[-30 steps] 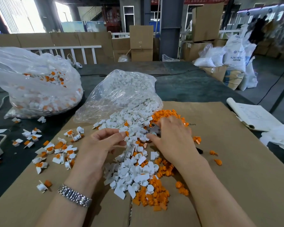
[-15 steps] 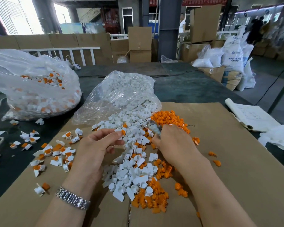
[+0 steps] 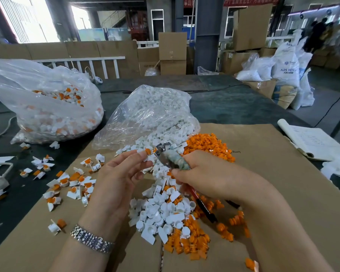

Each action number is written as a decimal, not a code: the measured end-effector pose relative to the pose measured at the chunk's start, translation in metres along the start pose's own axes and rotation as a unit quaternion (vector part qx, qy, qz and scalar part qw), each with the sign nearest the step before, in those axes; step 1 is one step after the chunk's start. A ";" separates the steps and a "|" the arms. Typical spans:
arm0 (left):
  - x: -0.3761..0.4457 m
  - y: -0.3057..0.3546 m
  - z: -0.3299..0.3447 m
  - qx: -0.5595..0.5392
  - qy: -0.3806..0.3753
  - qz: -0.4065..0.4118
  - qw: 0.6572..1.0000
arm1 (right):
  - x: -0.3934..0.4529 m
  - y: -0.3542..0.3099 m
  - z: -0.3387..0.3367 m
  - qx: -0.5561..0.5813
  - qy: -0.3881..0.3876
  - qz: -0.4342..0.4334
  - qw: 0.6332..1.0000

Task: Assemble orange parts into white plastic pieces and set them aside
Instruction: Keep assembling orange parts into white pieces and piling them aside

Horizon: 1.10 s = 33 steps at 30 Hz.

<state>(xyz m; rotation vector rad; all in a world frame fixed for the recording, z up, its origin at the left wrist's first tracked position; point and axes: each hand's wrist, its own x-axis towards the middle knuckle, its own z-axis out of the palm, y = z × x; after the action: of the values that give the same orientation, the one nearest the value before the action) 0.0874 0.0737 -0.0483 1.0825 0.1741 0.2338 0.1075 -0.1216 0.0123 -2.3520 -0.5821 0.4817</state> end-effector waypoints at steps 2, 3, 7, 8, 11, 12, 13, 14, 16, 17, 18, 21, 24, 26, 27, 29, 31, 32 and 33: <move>0.000 0.000 0.001 -0.005 -0.005 0.002 1.000 | 0.000 -0.004 0.003 0.001 -0.004 -0.003 1.000; -0.001 0.000 0.001 -0.002 -0.006 0.003 1.000 | 0.000 -0.005 0.004 0.004 -0.004 -0.005 1.000; -0.001 0.001 0.001 0.020 -0.012 0.000 1.000 | 0.001 -0.006 0.006 0.011 -0.004 -0.016 1.000; -0.002 0.001 0.001 0.025 -0.011 -0.002 1.000 | 0.001 -0.007 0.007 0.008 -0.004 -0.020 1.000; -0.003 -0.001 0.002 0.034 -0.003 -0.002 0.999 | 0.001 -0.008 0.011 -0.002 -0.001 -0.021 1.000; -0.003 -0.001 0.003 0.034 0.001 -0.001 0.999 | 0.001 -0.008 0.012 -0.008 0.001 -0.023 1.000; -0.003 -0.002 0.003 0.033 0.004 -0.001 0.999 | 0.002 -0.009 0.015 -0.014 0.006 -0.024 1.000; -0.003 -0.002 0.004 0.031 0.005 -0.002 0.999 | 0.002 -0.010 0.019 -0.021 0.013 -0.024 0.999; -0.003 -0.003 0.004 0.027 0.006 -0.005 1.000 | 0.005 -0.011 0.026 -0.028 0.039 -0.021 0.999; -0.003 -0.004 0.005 0.026 0.008 -0.006 1.000 | 0.007 -0.011 0.030 -0.029 0.058 -0.017 0.998; -0.003 -0.005 0.005 0.026 0.011 -0.008 1.000 | 0.008 -0.011 0.033 -0.034 0.079 -0.014 0.996; -0.002 -0.007 0.006 0.021 0.020 -0.012 1.000 | 0.011 -0.010 0.039 -0.061 0.115 -0.012 0.991; -0.003 -0.009 0.006 0.018 0.026 -0.013 0.999 | 0.014 -0.007 0.040 -0.082 0.133 -0.003 0.988; -0.004 -0.010 0.007 0.015 0.027 -0.012 0.999 | 0.016 -0.005 0.039 -0.089 0.135 0.001 0.987; -0.004 -0.009 0.007 0.014 0.028 -0.009 0.999 | 0.017 -0.005 0.039 -0.087 0.138 -0.001 0.987; -0.003 -0.009 0.009 0.010 0.035 0.002 0.999 | 0.019 -0.005 0.041 -0.069 0.140 -0.006 0.988; -0.002 -0.009 0.010 0.006 0.047 0.008 0.999 | 0.020 -0.006 0.041 -0.045 0.124 -0.001 0.991; -0.002 -0.009 0.010 0.005 0.049 0.009 0.999 | 0.019 -0.007 0.040 -0.039 0.114 0.001 0.993; -0.003 -0.010 0.010 0.008 0.049 0.011 0.999 | 0.018 -0.008 0.039 -0.037 0.105 0.002 0.994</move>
<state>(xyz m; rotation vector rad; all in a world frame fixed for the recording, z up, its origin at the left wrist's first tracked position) 0.0886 0.0597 -0.0521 1.0909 0.2521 0.3068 0.1019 -0.0867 -0.0132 -2.4348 -0.5042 0.2120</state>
